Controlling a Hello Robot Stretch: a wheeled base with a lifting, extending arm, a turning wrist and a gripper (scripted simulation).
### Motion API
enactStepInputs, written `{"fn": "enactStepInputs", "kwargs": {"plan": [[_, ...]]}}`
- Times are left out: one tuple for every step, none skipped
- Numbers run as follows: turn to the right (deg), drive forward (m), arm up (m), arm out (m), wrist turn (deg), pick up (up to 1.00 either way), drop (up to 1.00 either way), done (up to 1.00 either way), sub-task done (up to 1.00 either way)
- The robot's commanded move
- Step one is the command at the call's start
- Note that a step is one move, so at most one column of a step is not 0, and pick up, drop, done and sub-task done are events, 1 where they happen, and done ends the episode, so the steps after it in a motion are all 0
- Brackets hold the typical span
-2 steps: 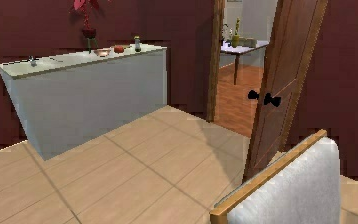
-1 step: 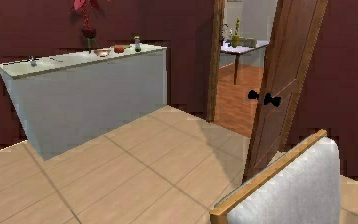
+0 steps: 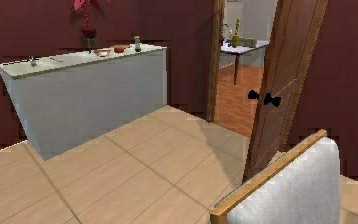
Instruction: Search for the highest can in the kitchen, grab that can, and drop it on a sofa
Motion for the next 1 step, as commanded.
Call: {"fn": "enactStepInputs", "kwargs": {"plan": [[-45.0, 0.0, 0.0, 0.0, 0.0, 0.0, 0.0, 0.0, 0.0]]}}
